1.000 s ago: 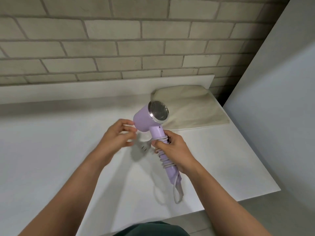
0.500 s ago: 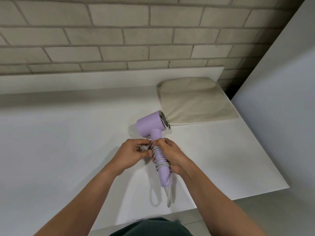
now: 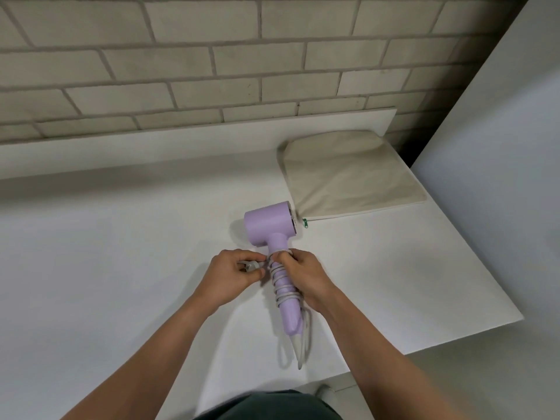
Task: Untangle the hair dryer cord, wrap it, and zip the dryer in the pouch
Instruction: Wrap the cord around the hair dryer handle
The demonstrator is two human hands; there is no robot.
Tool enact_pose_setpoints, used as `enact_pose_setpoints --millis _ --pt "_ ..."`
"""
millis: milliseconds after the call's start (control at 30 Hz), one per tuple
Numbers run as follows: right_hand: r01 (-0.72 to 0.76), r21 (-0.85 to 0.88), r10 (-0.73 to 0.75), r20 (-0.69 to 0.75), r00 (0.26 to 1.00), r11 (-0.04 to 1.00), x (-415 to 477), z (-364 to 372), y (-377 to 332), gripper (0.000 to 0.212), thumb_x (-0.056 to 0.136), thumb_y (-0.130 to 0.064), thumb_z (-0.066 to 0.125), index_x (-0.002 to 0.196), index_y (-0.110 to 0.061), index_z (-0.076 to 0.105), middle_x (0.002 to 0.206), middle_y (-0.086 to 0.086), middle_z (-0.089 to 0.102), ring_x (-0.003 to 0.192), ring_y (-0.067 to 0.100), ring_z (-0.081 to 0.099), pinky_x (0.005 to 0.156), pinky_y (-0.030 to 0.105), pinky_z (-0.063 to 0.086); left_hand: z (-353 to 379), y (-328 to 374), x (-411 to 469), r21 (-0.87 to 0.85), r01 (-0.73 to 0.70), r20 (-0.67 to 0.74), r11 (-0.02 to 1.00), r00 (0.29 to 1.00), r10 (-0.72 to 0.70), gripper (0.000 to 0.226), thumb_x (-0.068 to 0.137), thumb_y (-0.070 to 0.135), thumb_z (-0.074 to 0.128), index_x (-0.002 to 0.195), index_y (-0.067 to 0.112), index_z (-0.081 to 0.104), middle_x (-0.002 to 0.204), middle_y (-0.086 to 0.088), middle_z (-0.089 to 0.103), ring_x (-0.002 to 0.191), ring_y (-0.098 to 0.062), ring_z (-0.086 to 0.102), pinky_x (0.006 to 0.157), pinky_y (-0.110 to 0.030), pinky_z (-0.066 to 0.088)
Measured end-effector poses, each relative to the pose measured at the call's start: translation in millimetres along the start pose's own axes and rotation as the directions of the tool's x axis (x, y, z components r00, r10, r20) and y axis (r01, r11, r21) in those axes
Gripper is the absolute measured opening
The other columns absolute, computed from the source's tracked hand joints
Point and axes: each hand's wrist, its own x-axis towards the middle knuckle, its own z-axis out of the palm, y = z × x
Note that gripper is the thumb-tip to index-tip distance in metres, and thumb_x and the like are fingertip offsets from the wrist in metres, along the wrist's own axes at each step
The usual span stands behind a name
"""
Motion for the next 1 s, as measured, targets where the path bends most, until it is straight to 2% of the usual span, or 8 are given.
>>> enact_pose_setpoints --millis 200,333,467,533,667,833,967,1000 --pt "0.133 -0.305 -0.166 -0.082 0.983 0.943 0.3 -6.4 -1.5 0.024 0.094 -0.033 0.065 0.083 -0.011 0.065 0.073 -0.005 0.064 0.067 0.012 0.057 0.069 0.034 0.051 -1.2 -5.1 0.1 -0.006 -0.033 -0.016 0.999 0.999 0.033 0.023 0.08 0.02 0.087 0.096 0.035 0.081 0.088 0.02 0.077 0.074 0.002 0.068 0.072 -0.01 0.051" --pt "0.165 -0.478 -0.205 -0.031 0.978 0.863 0.8 -9.5 -3.9 0.033 0.095 -0.041 0.063 0.093 -0.009 0.067 0.088 0.007 0.072 0.074 0.016 0.06 0.076 0.04 0.055 -0.4 -7.5 2.7 -0.025 -0.048 -0.044 0.999 0.998 0.047 0.023 0.078 0.018 0.089 0.094 0.032 0.08 0.094 0.02 0.078 0.084 0.003 0.07 0.076 -0.008 0.05" --pt "0.189 -0.6 -0.249 -0.017 0.968 0.777 2.7 -10.2 -7.2 0.03 0.1 -0.035 0.058 0.096 -0.006 0.065 0.088 0.007 0.07 0.076 0.019 0.058 0.067 0.025 0.046 4.6 -11.4 6.6 -0.012 -0.045 -0.06 0.999 0.997 0.044 0.024 0.076 0.022 0.091 0.095 0.033 0.08 0.094 0.016 0.078 0.083 0.001 0.07 0.076 -0.008 0.05" --pt "0.211 -0.623 -0.281 -0.014 0.96 0.753 3.6 -9.1 -5.9 0.025 0.101 -0.033 0.058 0.097 -0.01 0.064 0.089 0.003 0.068 0.076 0.017 0.058 0.061 0.015 0.041 6.6 -12.4 8.8 0.006 -0.041 -0.069 0.999 0.997 0.042 0.026 0.076 0.022 0.09 0.096 0.034 0.079 0.094 0.016 0.078 0.083 0.002 0.069 0.078 -0.011 0.05" --pt "0.248 -0.655 -0.35 -0.026 0.937 0.714 5.5 -7.9 -0.2 0.025 0.099 -0.036 0.062 0.113 -0.016 0.065 0.105 0.003 0.061 0.093 0.018 0.058 0.075 0.024 0.039 6.8 -13.1 13.4 -0.011 -0.044 -0.1 0.999 0.994 0.042 0.03 0.076 0.019 0.091 0.099 0.033 0.077 0.096 0.02 0.077 0.09 0.004 0.07 0.087 -0.016 0.052" --pt "0.281 -0.474 -0.346 -0.053 0.937 0.834 -6.8 -14.1 -0.7 0.041 0.095 -0.037 0.072 0.131 -0.024 0.059 0.105 -0.009 0.068 0.088 -0.002 0.065 0.07 0.003 0.045 14.3 -16.7 9.3 0.105 -0.026 -0.173 0.994 0.984 0.044 0.028 0.077 0.025 0.089 0.101 0.031 0.076 0.095 0.017 0.074 0.086 0.007 0.066 0.078 -0.008 0.048" --pt "0.339 -0.501 -0.36 0.058 0.931 0.796 -12.2 -27.7 0.5 0.033 0.096 -0.046 0.068 0.123 -0.028 0.064 0.109 -0.008 0.073 0.097 0.007 0.069 0.085 0.021 0.054 24.7 -17.1 1.3 0.262 -0.122 -0.164 0.957 0.972 0.169 0.038 0.079 0.02 0.087 0.114 0.026 0.073 0.107 0.013 0.067 0.092 -0.007 0.063 0.084 -0.013 0.047" --pt "0.342 -0.5 -0.355 0.072 0.932 0.796 -12.6 -34.0 -0.3 0.034 0.096 -0.046 0.068 0.124 -0.028 0.064 0.113 -0.008 0.072 0.099 0.009 0.068 0.085 0.018 0.053 25.1 -16.1 0.2 0.275 -0.121 -0.162 0.954 0.972 0.17 0.041 0.079 0.019 0.087 0.117 0.025 0.072 0.108 0.012 0.065 0.094 -0.009 0.062 0.086 -0.019 0.049"
